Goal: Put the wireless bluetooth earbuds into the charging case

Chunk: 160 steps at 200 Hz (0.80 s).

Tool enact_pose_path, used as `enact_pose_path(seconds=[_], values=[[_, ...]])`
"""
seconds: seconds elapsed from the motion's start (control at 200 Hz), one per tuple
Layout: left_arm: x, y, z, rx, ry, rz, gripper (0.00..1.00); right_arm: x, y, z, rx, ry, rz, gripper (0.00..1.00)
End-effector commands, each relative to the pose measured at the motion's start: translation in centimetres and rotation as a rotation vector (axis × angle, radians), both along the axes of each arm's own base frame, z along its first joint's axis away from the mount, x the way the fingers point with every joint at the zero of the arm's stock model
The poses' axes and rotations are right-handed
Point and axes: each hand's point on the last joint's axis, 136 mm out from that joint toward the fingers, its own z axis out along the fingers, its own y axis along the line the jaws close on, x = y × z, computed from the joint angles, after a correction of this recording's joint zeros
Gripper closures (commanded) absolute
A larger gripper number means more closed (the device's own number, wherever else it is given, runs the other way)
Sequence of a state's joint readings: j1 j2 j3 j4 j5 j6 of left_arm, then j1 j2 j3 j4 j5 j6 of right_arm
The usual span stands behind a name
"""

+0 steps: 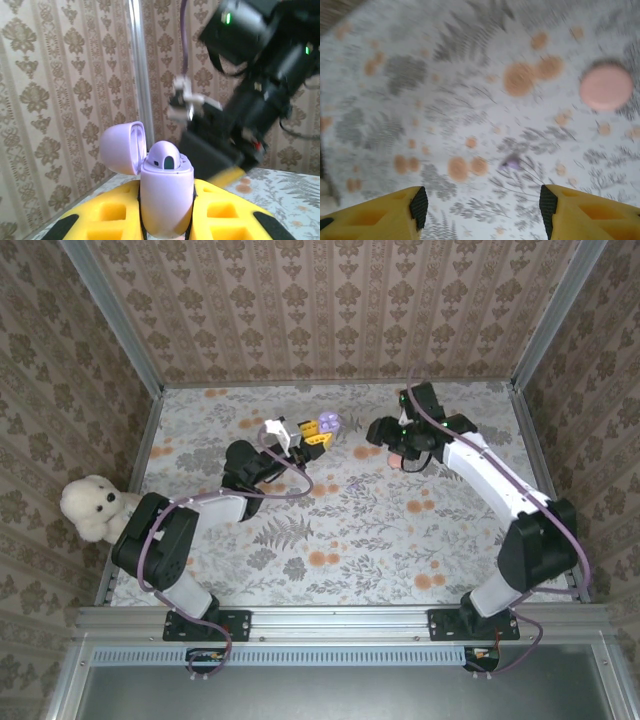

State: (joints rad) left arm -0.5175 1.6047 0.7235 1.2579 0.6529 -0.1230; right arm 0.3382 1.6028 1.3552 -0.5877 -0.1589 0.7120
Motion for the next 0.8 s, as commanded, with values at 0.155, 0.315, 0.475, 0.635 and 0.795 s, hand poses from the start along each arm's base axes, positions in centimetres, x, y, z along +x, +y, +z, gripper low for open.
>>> enact_pose_path(seconds=[0.155, 0.315, 0.475, 0.635, 0.795], values=[[0.3, 2.5, 1.7, -0.024, -0.087, 0.111, 1.00, -0.8, 0.6, -7.7, -0.030, 0.243, -0.160, 0.40], [0.3, 3.7, 1.7, -0.026, -0.086, 0.145, 1.00, -0.2, 2.1, -9.9, -0.143, 0.292, -0.158, 0.39], [0.5, 5.1, 1.5, -0.023, -0.085, 0.181, 1.00, 0.1, 3.1, -11.6, -0.281, 0.313, -0.130, 0.37], [0.2, 5.6, 1.5, -0.023, -0.090, 0.190, 1.00, 0.2, 3.6, -13.2, -0.370, 0.337, -0.107, 0.35], [-0.2, 5.8, 2.3, -0.033, -0.109, 0.188, 1.00, -0.1, 4.0, -14.3, -0.412, 0.354, -0.085, 0.35]])
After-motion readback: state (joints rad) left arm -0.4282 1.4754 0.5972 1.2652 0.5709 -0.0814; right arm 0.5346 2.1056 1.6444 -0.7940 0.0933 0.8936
